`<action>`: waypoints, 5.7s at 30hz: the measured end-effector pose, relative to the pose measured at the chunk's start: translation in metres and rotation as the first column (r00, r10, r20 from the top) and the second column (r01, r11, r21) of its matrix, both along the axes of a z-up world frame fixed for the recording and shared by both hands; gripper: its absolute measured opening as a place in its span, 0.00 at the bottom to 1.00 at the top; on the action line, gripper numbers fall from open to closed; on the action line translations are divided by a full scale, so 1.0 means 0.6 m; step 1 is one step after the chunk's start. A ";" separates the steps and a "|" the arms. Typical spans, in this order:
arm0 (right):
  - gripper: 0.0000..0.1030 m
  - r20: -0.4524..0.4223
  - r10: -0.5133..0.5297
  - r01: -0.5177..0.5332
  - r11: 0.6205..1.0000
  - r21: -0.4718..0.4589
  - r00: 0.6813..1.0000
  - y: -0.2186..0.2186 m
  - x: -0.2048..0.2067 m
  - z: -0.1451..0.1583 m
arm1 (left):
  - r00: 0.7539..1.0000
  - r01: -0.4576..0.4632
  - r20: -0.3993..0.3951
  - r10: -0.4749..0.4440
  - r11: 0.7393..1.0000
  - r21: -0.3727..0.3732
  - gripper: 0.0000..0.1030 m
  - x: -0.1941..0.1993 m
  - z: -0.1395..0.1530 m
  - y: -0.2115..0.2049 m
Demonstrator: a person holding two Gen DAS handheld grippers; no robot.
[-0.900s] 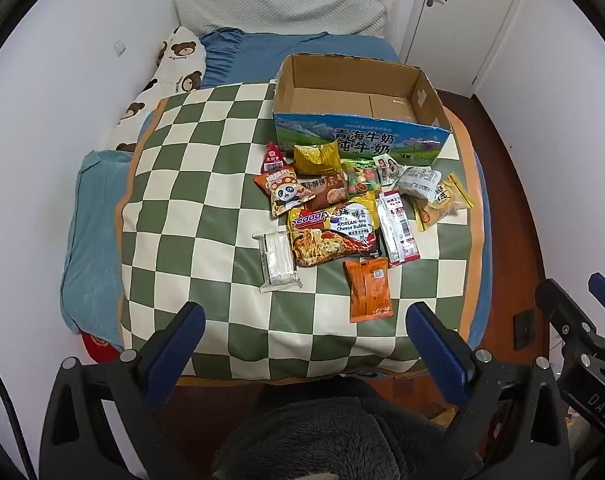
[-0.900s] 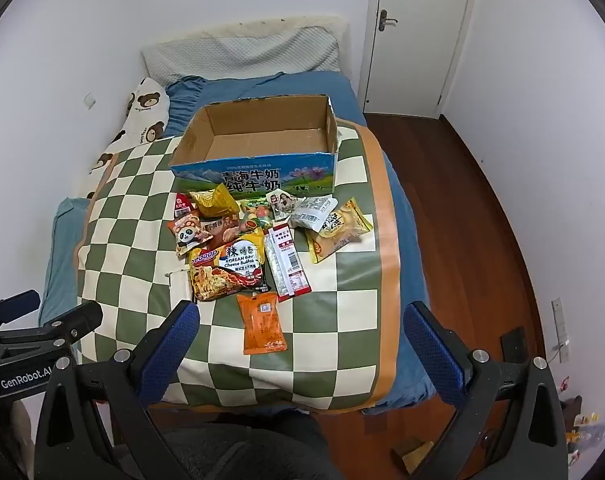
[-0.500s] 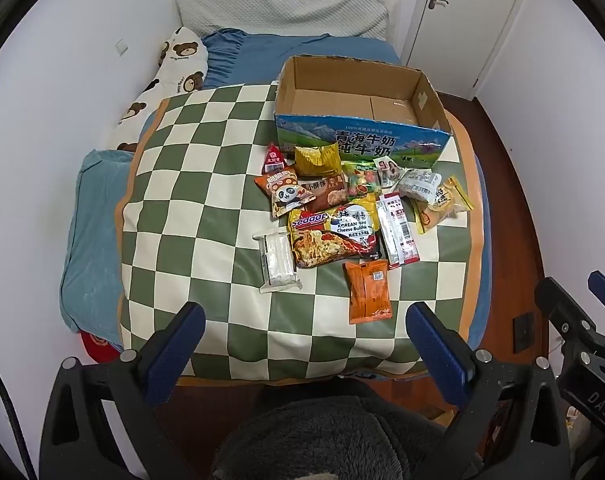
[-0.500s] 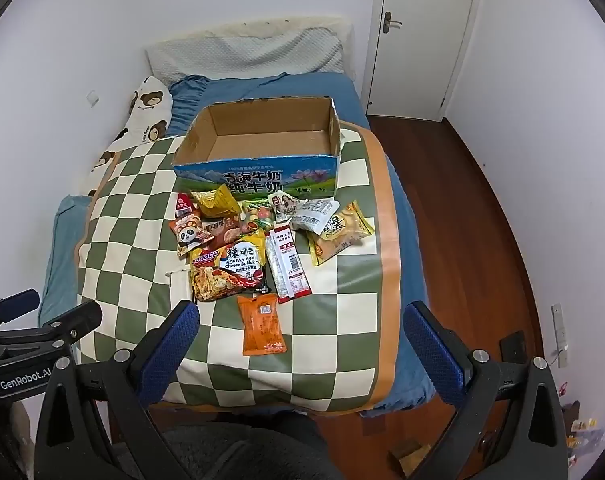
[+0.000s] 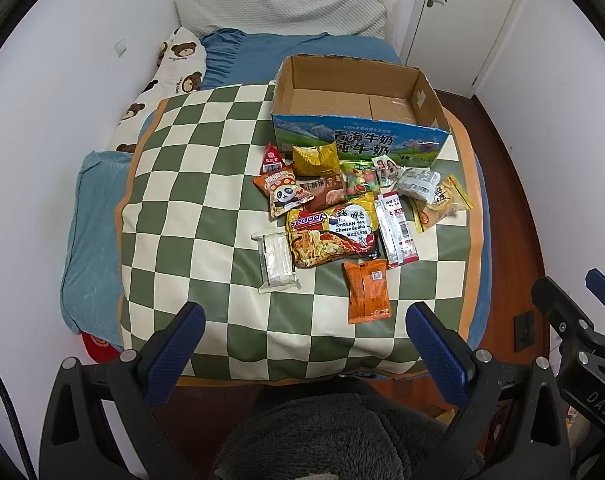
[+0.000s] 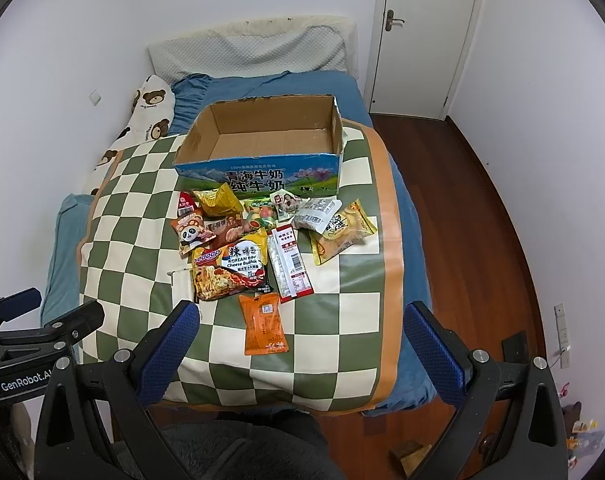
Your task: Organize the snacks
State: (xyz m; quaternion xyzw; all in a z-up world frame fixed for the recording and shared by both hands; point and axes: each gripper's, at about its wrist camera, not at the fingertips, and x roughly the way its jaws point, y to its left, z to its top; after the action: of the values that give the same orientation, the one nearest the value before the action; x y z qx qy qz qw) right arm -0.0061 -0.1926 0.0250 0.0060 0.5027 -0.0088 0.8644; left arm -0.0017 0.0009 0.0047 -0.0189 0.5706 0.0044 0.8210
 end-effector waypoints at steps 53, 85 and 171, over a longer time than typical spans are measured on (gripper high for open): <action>1.00 0.010 0.003 -0.003 1.000 0.010 1.000 0.006 0.000 0.011 | 1.000 -0.003 0.013 0.003 1.000 0.002 1.00 0.013 0.006 0.002; 0.90 -0.329 -0.025 0.080 0.985 0.154 0.944 0.056 0.135 -0.533 | 0.857 0.498 -0.139 -0.497 0.724 0.477 1.00 0.197 -0.321 -0.054; 0.52 -0.097 0.041 -0.008 0.949 0.315 0.994 -0.053 0.511 -0.191 | 0.996 0.088 0.011 -0.088 0.966 -0.244 0.80 0.528 -0.097 0.036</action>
State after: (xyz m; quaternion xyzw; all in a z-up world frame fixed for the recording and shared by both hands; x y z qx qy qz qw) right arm 0.3004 -0.2246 -0.0895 0.1367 0.5412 0.0818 0.8257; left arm 0.3149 0.0226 -0.0536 -0.0942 0.5672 -0.1023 0.8118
